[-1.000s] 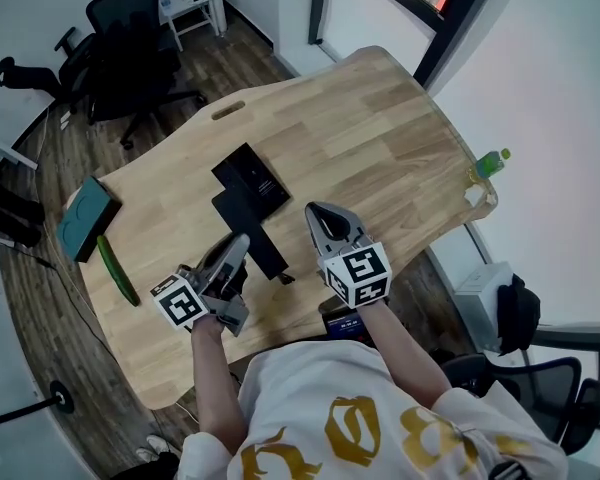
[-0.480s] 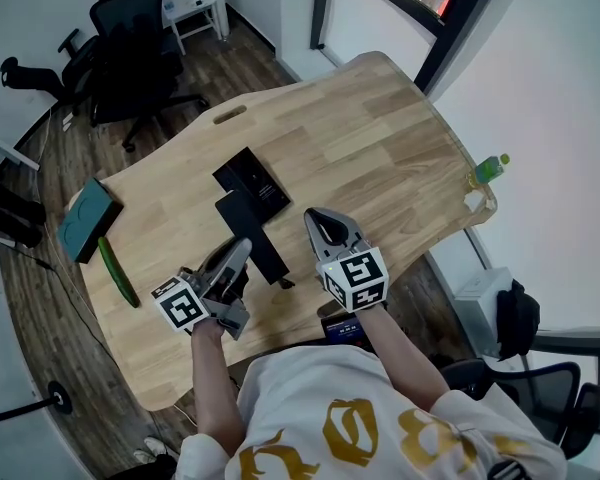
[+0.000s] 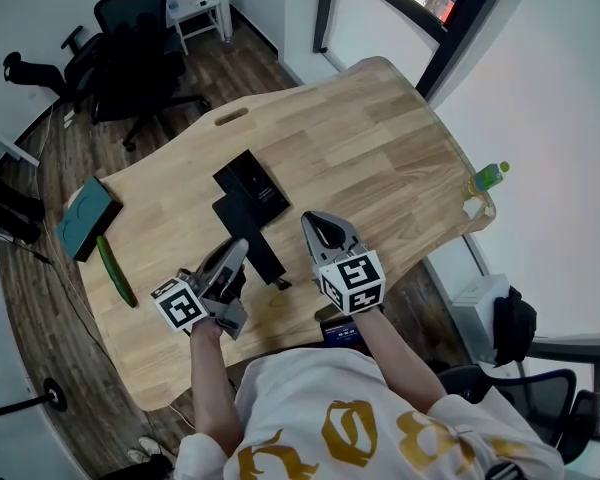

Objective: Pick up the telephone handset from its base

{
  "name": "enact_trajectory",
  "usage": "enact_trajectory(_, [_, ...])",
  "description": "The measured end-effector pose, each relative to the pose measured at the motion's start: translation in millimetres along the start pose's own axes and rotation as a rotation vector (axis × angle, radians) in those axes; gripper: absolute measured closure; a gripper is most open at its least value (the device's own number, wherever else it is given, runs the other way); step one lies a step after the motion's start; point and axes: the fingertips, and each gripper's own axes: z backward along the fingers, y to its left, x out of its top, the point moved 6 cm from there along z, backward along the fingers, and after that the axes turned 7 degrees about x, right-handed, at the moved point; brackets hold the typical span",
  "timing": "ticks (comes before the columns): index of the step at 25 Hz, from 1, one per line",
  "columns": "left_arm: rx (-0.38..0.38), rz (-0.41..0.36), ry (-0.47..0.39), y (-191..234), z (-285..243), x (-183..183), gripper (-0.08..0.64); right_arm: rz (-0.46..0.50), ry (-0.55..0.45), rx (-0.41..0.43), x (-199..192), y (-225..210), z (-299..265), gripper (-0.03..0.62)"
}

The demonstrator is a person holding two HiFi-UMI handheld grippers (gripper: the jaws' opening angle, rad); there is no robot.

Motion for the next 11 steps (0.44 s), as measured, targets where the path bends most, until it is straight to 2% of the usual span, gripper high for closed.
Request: enact_trajectory(11, [0.025,0.017,-0.009,11.9,-1.7,0.8,0.488,0.004,0.023,0.0,-6.2,-6.8,-6.8,0.588])
